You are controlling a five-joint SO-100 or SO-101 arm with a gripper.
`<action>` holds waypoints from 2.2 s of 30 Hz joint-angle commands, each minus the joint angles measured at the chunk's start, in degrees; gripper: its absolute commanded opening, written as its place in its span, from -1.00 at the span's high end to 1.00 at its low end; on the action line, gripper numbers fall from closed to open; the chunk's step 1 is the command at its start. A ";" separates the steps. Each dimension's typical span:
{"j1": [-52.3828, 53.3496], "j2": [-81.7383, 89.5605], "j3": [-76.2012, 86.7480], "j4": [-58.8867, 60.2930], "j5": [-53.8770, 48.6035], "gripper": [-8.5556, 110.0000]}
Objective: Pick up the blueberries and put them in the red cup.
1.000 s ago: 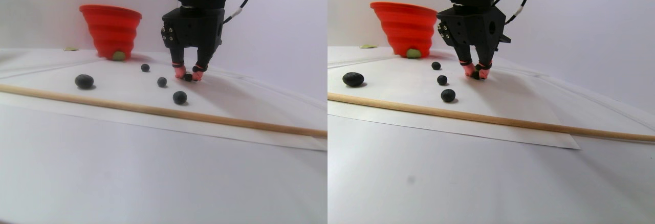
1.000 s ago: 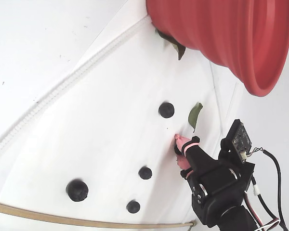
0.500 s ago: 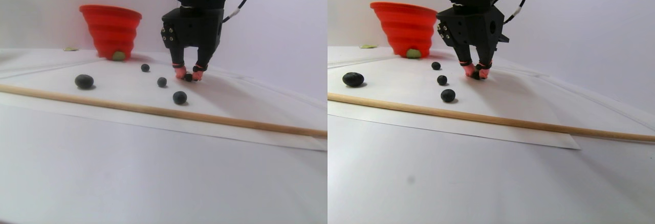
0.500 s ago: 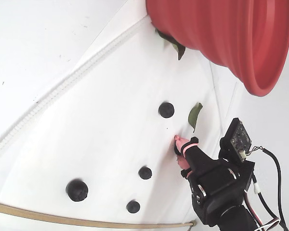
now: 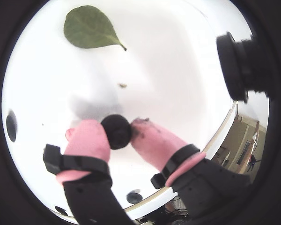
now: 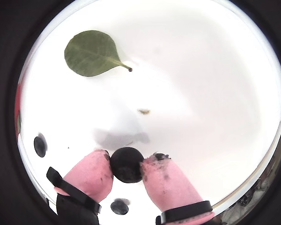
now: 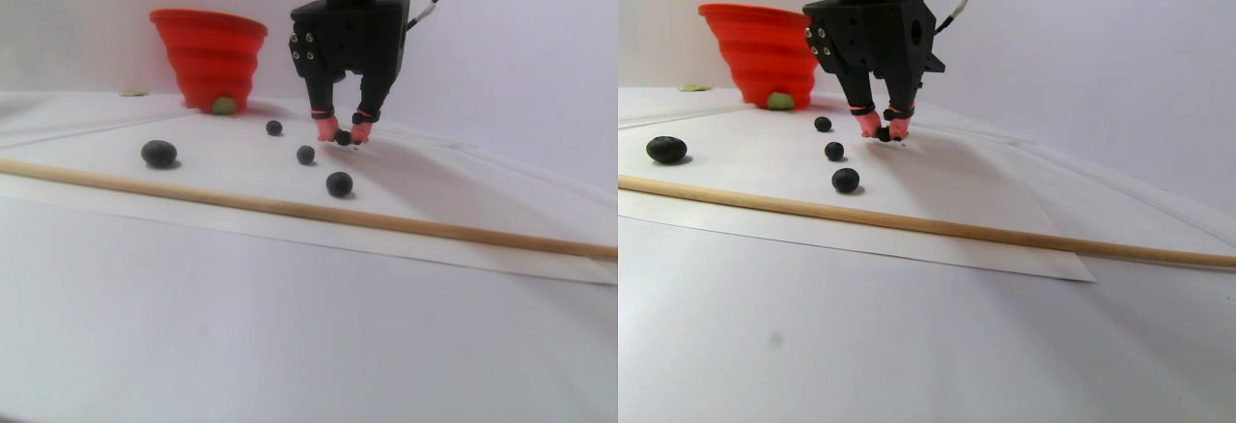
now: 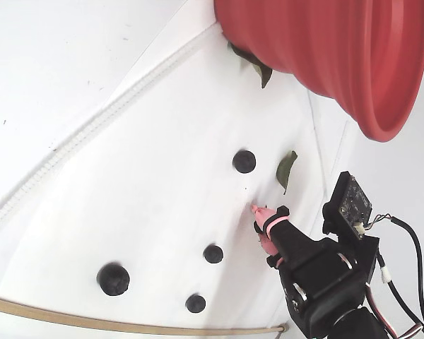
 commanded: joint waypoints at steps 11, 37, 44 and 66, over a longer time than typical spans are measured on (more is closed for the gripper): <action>-2.37 15.82 0.00 8.00 -2.11 0.68; -8.53 34.01 -0.62 20.30 -6.94 0.68; -10.63 37.09 -2.29 23.03 -9.14 0.67; -17.31 43.51 -4.31 24.35 -14.77 0.67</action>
